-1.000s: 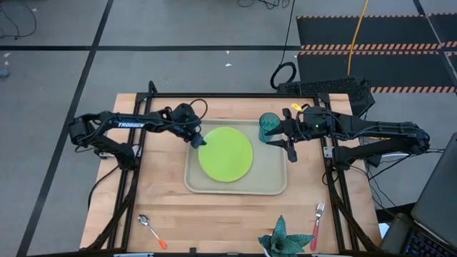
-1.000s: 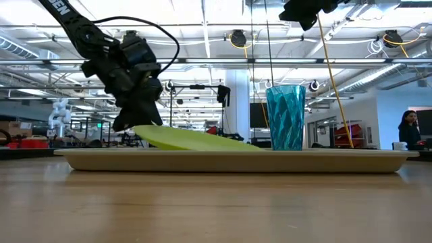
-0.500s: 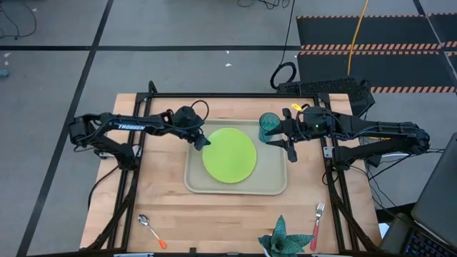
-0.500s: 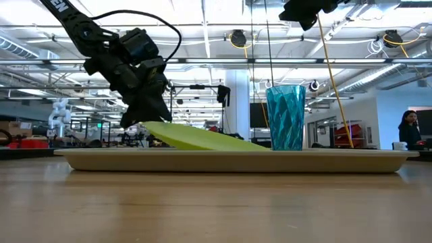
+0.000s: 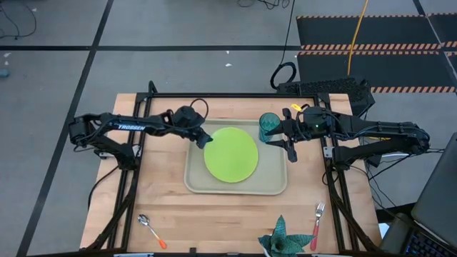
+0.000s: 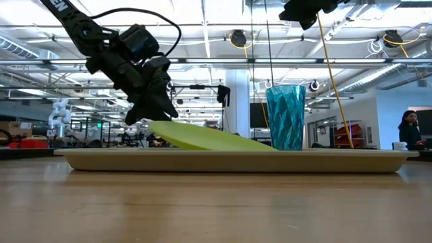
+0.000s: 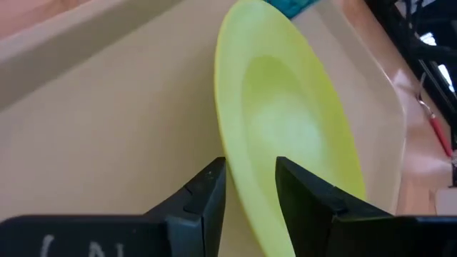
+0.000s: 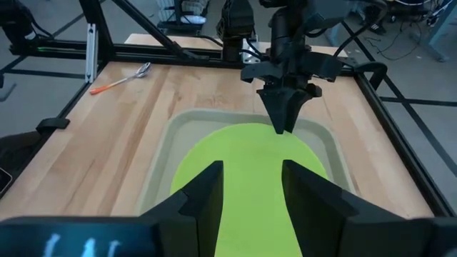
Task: Pick and place plate/cup/fork/spoon on tray
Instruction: Put the light green plate on the light brown serving tray to the bottom left of the blue glass
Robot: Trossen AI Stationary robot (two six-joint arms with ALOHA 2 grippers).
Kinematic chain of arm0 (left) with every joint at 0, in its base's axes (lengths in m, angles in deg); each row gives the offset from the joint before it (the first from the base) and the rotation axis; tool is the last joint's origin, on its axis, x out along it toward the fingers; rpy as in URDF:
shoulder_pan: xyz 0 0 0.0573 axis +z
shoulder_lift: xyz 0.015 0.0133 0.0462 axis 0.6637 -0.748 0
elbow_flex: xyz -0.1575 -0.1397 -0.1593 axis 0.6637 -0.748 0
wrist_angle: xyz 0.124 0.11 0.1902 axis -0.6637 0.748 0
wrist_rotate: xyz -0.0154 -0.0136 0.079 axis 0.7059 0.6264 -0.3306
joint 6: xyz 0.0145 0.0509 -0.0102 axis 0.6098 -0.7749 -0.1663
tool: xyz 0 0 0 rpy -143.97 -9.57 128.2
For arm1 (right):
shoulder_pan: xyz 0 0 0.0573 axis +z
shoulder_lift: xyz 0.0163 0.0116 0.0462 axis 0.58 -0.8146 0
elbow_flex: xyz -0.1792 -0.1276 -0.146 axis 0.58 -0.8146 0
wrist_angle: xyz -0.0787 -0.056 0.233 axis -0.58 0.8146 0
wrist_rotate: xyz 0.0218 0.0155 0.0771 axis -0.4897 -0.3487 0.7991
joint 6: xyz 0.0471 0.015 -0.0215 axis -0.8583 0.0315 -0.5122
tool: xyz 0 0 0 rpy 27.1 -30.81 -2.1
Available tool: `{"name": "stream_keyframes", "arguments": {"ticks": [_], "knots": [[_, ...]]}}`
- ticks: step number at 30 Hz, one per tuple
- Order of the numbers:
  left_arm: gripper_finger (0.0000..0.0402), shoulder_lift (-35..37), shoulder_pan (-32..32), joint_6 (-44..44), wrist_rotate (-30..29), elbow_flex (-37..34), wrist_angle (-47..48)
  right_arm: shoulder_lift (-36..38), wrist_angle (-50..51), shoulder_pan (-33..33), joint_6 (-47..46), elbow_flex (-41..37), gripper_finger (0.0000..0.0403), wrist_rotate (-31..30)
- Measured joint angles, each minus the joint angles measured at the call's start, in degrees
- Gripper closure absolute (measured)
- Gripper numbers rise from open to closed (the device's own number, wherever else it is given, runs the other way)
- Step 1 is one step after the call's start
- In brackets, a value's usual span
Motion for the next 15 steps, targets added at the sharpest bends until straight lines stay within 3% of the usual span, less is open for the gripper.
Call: {"name": "stream_keyframes", "arguments": {"ticks": [6,15], "knots": [[0.0277,0.0,-2.5,0.9,-4.4,0.0,-1.9,0.0,0.0,0.0,1.3,0.0,0.0266,0.0],[0.0277,0.0,-4.2,0.8,-5.0,0.0,-3.3,0.0,0.0,0.0,2.9,0.0,0.0266,0.0]]}}
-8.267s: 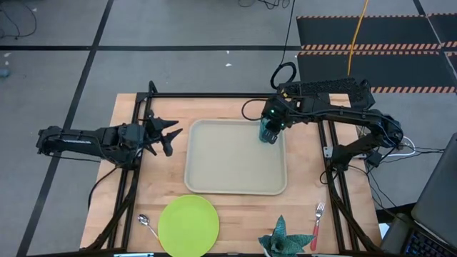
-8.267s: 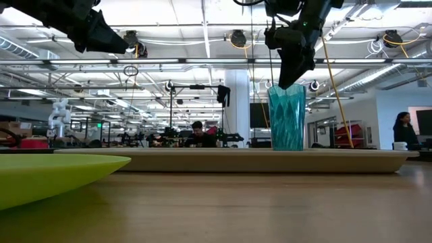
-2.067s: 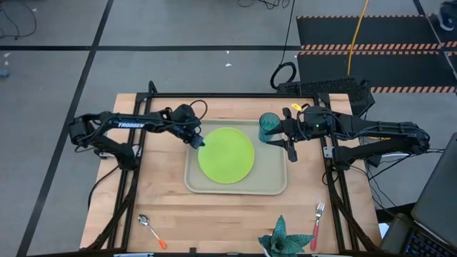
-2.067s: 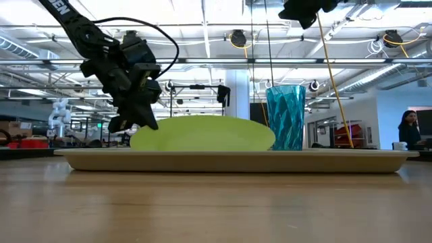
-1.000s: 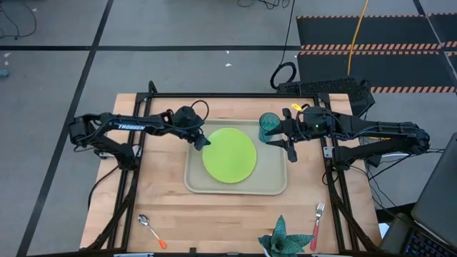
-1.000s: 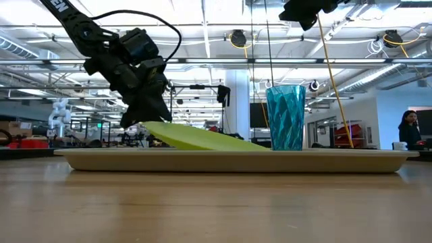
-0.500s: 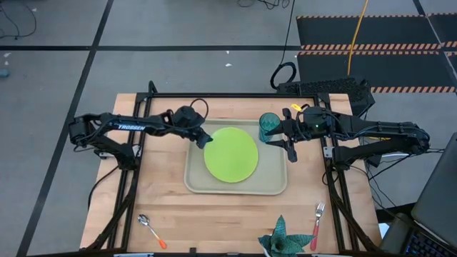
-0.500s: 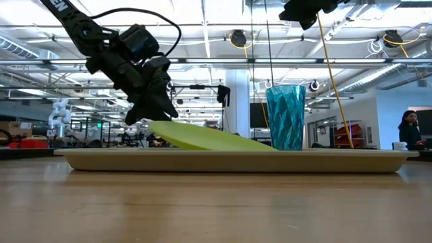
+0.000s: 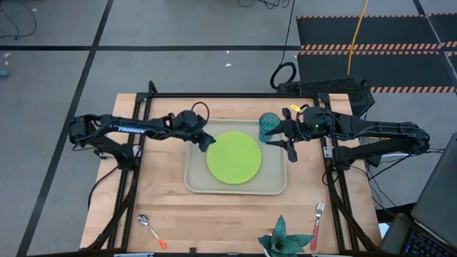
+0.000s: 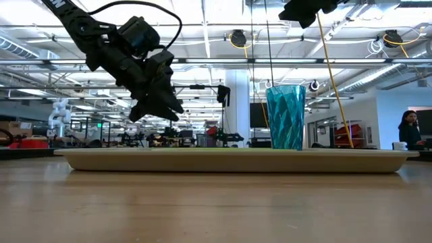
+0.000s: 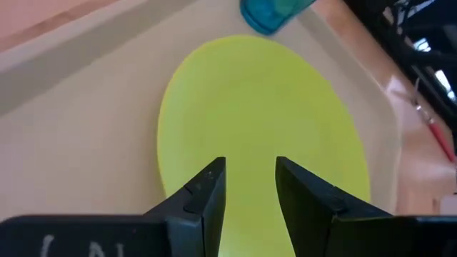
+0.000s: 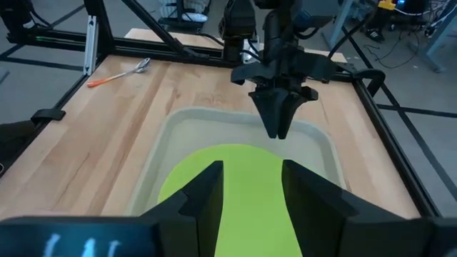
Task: Pick and place plate/cup/fork/spoon on tray
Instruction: Put the light green plate on the light brown serving tray to the bottom left of the blue glass
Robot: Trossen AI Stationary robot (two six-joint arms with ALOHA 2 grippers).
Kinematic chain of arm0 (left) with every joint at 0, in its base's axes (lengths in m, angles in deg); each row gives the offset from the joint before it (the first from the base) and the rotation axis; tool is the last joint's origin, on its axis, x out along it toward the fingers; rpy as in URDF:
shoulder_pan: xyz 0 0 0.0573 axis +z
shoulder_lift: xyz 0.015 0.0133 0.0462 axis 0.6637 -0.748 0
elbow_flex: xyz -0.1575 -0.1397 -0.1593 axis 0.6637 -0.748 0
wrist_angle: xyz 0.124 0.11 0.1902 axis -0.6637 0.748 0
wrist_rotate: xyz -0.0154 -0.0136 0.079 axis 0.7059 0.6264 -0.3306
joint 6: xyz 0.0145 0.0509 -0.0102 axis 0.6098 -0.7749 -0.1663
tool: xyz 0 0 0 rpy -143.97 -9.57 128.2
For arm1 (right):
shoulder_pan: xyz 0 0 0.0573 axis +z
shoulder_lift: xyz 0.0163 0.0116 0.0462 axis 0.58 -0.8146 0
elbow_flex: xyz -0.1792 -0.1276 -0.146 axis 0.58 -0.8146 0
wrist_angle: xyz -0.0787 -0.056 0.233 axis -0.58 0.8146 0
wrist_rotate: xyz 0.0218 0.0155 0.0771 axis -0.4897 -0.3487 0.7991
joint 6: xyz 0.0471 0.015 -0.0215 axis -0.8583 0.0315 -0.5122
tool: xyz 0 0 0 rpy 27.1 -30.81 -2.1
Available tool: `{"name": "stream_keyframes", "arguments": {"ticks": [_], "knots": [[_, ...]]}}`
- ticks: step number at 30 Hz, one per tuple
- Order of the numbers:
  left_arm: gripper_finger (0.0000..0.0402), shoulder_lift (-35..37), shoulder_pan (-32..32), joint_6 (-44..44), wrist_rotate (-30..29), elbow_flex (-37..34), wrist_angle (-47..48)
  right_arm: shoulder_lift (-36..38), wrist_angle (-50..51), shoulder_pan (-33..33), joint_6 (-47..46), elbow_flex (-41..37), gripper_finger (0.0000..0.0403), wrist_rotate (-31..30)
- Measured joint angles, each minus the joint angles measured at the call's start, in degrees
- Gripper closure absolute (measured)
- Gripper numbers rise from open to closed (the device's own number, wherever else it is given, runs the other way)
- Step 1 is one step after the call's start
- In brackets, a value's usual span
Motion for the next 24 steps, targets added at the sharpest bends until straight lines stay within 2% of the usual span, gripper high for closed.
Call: {"name": "stream_keyframes", "arguments": {"ticks": [3,7,10,13,15,20,24], "knots": [[0.0277,0.4,1.2,-1.8,1.5,0.6,3.1,0.0,0.0,0.0,0.0,0.0,0.0266,0.0],[0.0277,1.0,2.6,-10.3,1.9,5.7,15.8,0.0,0.0,0.0,0.0,-0.1,0.0266,0.0],[0.0277,0.9,2.7,-18.2,-1.0,9.9,31.7,0.0,0.0,-0.1,0.0,-1.0,0.0266,0.0],[0.0277,0.1,1.9,-21.7,-4.8,12.5,40.5,0.0,-0.5,-0.2,0.0,-2.1,0.0266,0.0],[0.0277,0.0,1.0,-22.5,-5.0,12.6,43.1,0.0,-1.8,-0.1,0.0,-2.9,0.0266,-1.4],[0.0277,-1.3,-3.2,-23.9,-5.0,12.5,42.9,0.0,-2.8,-0.2,-0.1,-3.1,0.0266,-6.8],[0.0277,-3.0,-7.3,-25.5,-6.3,12.5,42.7,0.0,-3.5,-0.2,-0.1,-3.1,0.0266,-7.3]]}}
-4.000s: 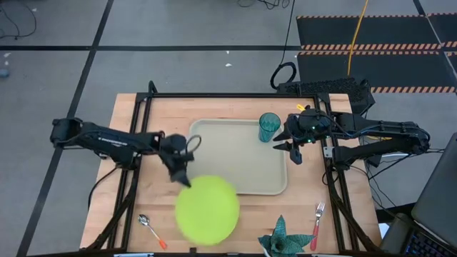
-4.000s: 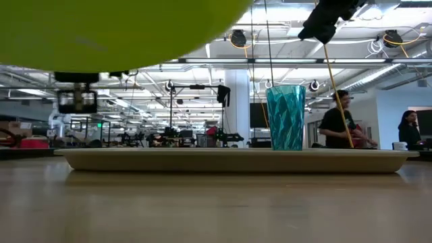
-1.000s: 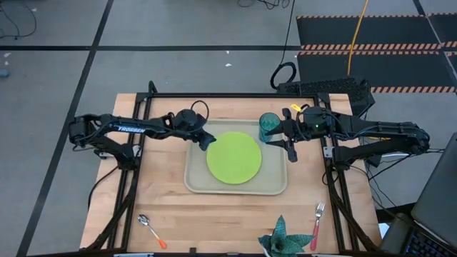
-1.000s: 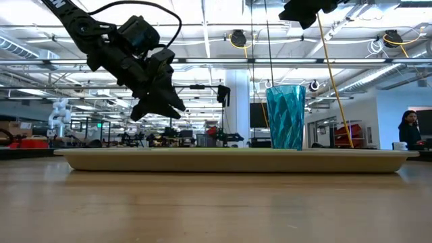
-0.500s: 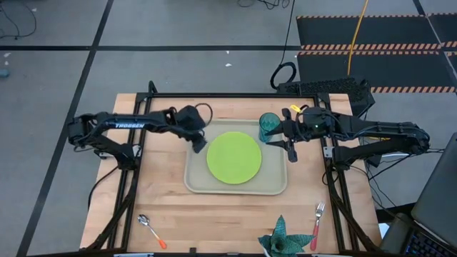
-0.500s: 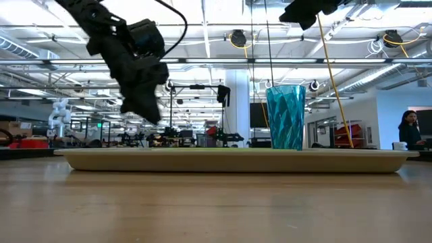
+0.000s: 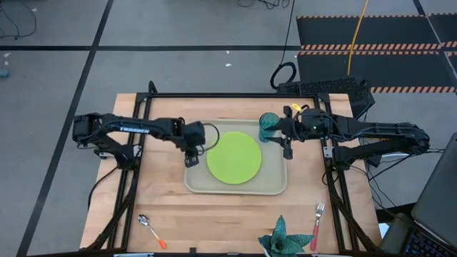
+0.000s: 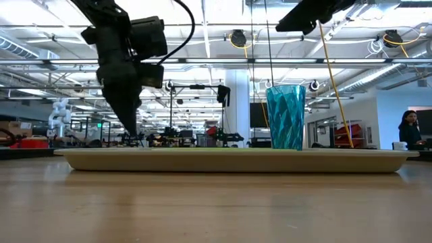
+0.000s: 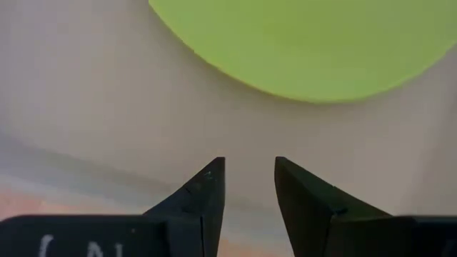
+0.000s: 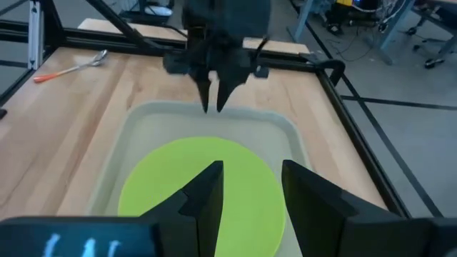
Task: Pick and place plate/cup/fork/spoon on tray
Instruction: Put the light green plate on the light brown serving tray to the bottom left of the blue glass
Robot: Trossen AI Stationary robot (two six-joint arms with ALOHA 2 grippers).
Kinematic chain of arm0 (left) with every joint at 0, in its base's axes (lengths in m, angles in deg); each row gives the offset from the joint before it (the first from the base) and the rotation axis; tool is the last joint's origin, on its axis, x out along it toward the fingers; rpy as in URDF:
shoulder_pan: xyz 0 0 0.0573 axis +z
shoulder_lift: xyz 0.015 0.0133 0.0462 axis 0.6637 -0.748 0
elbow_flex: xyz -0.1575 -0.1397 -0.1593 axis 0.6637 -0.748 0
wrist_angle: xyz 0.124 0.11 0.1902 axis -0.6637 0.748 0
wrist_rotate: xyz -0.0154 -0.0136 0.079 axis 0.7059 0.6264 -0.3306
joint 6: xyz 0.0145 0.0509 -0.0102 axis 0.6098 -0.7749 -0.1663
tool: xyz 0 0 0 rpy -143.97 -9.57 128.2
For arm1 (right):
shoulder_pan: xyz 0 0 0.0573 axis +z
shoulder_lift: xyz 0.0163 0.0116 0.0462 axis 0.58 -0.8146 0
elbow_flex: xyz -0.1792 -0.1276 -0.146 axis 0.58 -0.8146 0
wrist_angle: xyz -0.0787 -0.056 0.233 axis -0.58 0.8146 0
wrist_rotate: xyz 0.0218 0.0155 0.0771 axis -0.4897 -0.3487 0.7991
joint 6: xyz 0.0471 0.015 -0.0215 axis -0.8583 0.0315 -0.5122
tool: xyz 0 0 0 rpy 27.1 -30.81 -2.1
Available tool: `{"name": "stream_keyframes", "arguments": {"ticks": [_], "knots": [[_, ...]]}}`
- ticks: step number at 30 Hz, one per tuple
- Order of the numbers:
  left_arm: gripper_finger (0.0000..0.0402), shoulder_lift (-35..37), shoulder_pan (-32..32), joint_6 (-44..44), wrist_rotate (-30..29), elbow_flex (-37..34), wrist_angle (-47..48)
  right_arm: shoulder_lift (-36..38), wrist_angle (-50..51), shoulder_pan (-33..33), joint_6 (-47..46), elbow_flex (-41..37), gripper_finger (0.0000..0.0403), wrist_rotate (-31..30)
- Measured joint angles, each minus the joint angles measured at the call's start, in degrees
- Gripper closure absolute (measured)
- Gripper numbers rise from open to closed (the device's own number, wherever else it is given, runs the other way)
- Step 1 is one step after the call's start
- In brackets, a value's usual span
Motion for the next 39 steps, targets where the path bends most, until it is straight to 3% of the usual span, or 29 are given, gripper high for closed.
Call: {"name": "stream_keyframes", "arguments": {"ticks": [3,14,27,33,39], "knots": [[0.0277,-1.1,-2.1,-0.1,-2.5,0.0,0.4,0.0,-0.7,0.0,0.0,0.0,0.0266,0.0],[0.0277,-2.0,-3.8,-0.2,-2.5,0.0,-4.2,0.3,1.5,0.0,-2.0,0.0,0.0266,0.0],[0.0277,-4.8,-6.7,-6.3,-4.4,0.4,-4.3,0.8,1.4,0.0,-1.9,0.0,0.0266,0.0],[0.0277,-12.7,-7.5,-7.8,-8.4,7.5,6.6,0.8,0.8,0.0,-1.9,0.0,0.0266,0.0],[0.0277,-15.0,-7.4,-8.0,-8.5,12.6,7.9,0.8,1.1,0.0,-1.9,0.0,0.0266,0.0]]}}
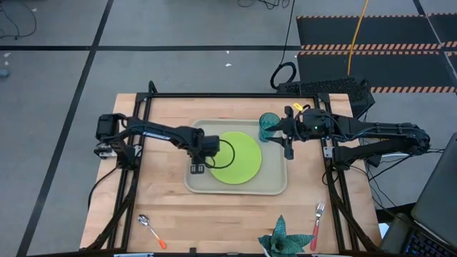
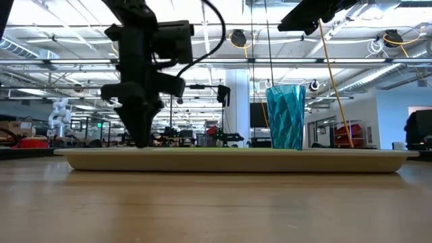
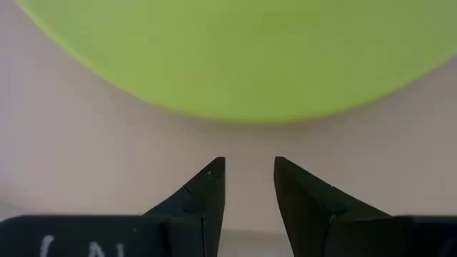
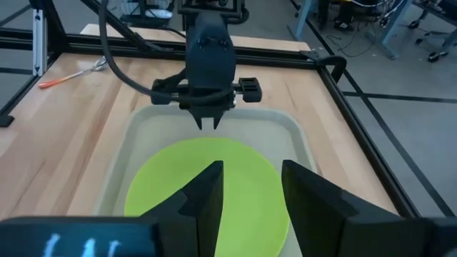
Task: Pick and place plate/cup/fork/spoon on tray
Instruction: Put the light green plate on the light brown serving tray to the bottom left of the blue glass
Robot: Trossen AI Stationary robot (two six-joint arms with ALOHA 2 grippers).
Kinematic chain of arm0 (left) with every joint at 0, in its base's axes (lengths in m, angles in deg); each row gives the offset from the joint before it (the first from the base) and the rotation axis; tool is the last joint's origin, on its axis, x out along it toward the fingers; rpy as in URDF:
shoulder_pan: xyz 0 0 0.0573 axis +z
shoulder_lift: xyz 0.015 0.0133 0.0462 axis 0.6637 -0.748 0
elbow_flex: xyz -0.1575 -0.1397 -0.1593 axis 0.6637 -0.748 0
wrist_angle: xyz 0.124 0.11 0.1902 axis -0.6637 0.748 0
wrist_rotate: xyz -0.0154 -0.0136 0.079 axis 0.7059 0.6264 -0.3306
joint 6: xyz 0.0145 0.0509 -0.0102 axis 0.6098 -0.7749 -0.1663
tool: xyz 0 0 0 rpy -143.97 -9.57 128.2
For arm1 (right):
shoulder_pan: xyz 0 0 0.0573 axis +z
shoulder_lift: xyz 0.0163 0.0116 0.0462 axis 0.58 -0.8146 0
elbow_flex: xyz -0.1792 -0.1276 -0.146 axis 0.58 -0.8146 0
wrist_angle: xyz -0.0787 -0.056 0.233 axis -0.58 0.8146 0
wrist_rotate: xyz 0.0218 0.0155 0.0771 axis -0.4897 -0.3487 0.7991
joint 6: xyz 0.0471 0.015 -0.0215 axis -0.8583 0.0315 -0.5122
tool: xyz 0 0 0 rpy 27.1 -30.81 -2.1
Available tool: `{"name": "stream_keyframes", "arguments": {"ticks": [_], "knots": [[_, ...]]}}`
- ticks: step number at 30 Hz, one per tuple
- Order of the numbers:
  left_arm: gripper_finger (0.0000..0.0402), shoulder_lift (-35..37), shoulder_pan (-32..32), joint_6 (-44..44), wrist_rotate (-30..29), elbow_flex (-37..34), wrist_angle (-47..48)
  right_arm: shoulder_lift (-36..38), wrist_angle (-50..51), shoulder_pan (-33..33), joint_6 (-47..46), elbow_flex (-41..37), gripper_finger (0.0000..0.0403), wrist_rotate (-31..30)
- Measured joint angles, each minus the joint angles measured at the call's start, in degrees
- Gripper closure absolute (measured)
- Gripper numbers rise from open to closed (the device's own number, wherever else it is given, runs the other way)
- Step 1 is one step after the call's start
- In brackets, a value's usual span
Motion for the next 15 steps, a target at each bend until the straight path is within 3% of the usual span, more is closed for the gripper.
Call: {"name": "stream_keyframes", "arguments": {"ticks": [15], "knots": [[0.0277,-2.0,0.0,-0.9,1.8,1.4,2.8,1.0,0.8,0.0,-0.6,0.0,0.0266,0.2]]}}
